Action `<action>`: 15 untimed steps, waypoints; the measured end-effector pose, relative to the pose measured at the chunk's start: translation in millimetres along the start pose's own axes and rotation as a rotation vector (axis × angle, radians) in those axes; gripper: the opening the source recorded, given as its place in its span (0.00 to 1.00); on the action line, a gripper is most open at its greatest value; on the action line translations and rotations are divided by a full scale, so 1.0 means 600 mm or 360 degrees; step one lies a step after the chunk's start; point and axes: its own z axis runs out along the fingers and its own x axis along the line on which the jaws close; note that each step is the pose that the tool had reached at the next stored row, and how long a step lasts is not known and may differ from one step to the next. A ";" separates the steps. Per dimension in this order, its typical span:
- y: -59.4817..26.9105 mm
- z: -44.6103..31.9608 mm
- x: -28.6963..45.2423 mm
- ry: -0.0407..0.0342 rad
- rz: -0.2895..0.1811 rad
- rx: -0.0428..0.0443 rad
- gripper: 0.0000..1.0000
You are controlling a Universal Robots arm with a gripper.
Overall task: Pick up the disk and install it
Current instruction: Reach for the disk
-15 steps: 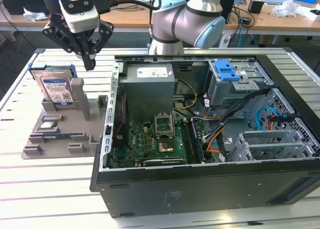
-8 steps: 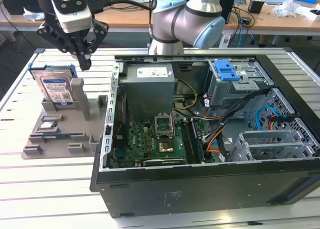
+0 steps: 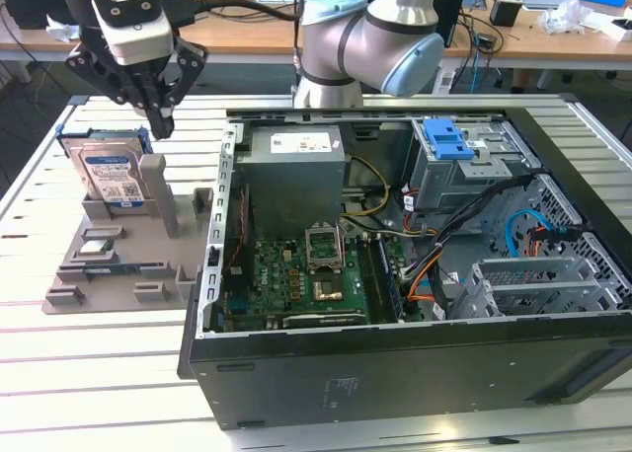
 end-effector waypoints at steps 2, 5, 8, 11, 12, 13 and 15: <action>0.000 0.000 0.002 0.0000 0.0000 0.0000 0.11; -0.001 0.000 0.009 0.0000 0.0000 0.0000 0.11; -0.001 0.000 0.012 0.0000 0.0000 0.0000 0.11; -0.001 0.000 0.017 0.0000 0.0000 0.0000 0.11; -0.001 -0.001 0.019 0.0000 0.0000 0.0000 0.11; -0.002 -0.001 0.021 0.0000 0.0000 0.0000 0.11; -0.002 -0.001 0.026 0.0000 0.0000 0.0000 0.11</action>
